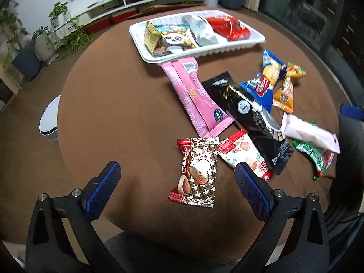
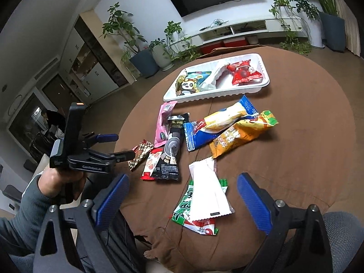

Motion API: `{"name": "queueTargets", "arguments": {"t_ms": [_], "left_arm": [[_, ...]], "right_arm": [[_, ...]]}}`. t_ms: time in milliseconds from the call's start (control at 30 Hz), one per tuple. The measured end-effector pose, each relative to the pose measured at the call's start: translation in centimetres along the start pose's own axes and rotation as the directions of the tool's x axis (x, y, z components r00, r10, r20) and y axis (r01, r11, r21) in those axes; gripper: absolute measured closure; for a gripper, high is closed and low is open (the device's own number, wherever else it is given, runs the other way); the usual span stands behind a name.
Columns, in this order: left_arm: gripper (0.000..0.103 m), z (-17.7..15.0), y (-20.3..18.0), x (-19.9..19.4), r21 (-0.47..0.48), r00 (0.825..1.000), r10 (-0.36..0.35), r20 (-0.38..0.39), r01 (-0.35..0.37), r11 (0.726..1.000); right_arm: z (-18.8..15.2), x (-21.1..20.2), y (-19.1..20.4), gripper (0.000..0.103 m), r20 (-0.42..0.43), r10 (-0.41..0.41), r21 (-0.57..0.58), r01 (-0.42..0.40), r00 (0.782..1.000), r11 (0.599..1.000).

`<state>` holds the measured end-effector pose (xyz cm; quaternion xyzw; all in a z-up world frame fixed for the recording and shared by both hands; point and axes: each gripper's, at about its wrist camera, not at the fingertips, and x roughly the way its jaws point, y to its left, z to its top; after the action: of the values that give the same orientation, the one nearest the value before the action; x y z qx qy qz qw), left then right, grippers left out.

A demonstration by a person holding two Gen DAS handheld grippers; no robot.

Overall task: Organize snacks
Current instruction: 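Withdraw both tools back over the remaining snacks, then grasp the brown-red wafer with left tool while right tool grasps white packet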

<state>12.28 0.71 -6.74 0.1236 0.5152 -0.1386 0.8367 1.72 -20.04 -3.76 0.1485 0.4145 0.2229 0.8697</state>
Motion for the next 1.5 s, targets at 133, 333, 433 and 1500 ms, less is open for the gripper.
{"name": "queueTargets", "arguments": {"t_ms": [133,333,433,1500], "left_arm": [[0.018,0.2,-0.2,1.1,0.030,0.999,0.000,-0.049,0.002,1.000],[0.029,0.5,-0.1,2.3,0.025,0.996,-0.027,-0.089,0.029,0.999],[0.029,0.6,-0.6,2.9,0.042,0.993,-0.026,-0.115,0.031,0.999],[0.084,-1.0,0.3,1.9,-0.011,0.992,-0.117,-0.047,0.117,0.993]], "right_arm": [[0.0,0.1,-0.1,0.005,-0.007,-0.001,0.006,0.001,1.000,1.000],[0.0,0.3,-0.2,0.005,-0.010,0.002,0.010,-0.002,1.000,1.000],[-0.1,0.3,-0.1,0.005,-0.009,0.003,0.007,-0.003,1.000,1.000],[-0.3,0.8,-0.3,0.010,-0.025,-0.026,0.004,0.027,0.999,1.000]]}}
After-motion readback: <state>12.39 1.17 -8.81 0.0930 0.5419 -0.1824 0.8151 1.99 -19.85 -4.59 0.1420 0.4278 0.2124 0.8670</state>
